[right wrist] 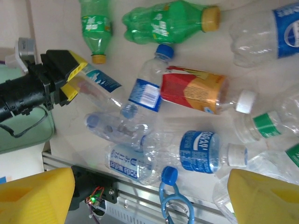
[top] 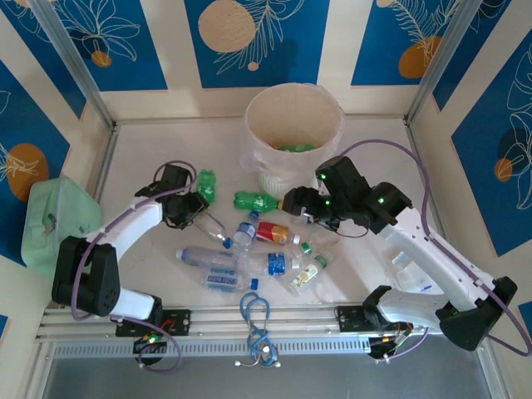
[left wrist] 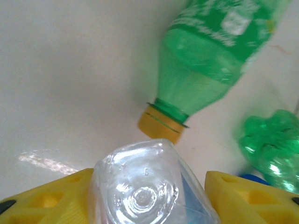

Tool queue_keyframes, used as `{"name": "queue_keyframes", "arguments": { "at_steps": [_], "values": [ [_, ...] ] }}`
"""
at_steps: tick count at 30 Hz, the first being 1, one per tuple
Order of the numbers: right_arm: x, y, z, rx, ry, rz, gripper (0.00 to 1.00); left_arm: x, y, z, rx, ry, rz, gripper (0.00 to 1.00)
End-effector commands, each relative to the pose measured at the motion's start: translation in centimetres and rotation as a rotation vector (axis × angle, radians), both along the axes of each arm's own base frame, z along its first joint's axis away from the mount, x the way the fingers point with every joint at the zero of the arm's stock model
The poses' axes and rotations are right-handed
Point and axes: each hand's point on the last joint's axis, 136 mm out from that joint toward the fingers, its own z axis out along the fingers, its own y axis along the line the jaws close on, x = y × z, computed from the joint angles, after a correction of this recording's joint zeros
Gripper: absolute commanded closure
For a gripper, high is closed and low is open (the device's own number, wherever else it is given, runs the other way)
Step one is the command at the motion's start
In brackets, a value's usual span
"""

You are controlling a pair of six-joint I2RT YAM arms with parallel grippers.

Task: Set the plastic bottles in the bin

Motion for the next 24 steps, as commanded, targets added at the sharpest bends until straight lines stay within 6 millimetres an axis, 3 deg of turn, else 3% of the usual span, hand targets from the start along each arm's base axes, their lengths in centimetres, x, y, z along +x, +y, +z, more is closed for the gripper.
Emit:
{"name": "queue_keyframes", "arguments": {
  "at_steps": [1,5,9,18,24],
  "values": [
    [0.0,2.6,2.2,0.042,-0.077,0.12,0.15,0.8,-0.8,4.0,-0.059,-0.076,-0.035,0.42],
    [-0.4,5.5,3.4,0.095,-0.094,0.261,0.14,1.6,-2.5,7.8,-0.143,-0.155,-0.122,0.42],
    [-0.5,7.6,4.3,0.133,-0.097,0.362,0.14,2.5,-6.0,12.8,-0.315,-0.293,-0.278,0.43],
    [1.6,9.5,6.5,0.084,-0.15,0.416,0.14,1.4,-11.2,24.3,-0.668,-0.599,-0.562,0.42],
    [2.2,10.1,7.2,0.021,-0.189,0.43,0.15,0.0,-12.5,26.9,-0.732,-0.656,-0.658,0.41]
  ]
}}
